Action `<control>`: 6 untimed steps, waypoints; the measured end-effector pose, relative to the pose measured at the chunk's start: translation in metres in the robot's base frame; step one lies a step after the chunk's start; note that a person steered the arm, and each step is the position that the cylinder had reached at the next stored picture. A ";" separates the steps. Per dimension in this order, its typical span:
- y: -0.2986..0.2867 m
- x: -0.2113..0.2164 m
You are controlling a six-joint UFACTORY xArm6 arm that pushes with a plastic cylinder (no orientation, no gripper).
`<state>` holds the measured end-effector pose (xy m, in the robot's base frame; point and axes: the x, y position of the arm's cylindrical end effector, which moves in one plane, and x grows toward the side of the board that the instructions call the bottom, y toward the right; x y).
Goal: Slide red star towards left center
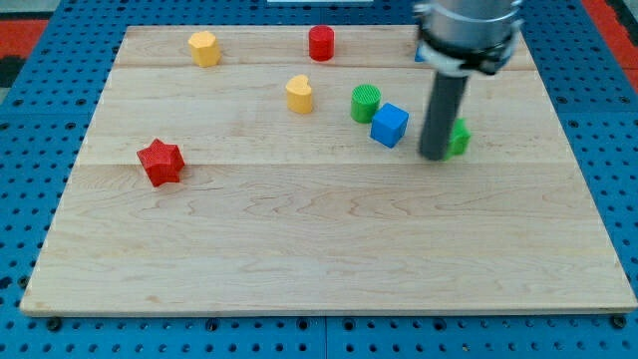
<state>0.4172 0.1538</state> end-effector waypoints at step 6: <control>-0.318 0.013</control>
<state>0.4300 -0.1642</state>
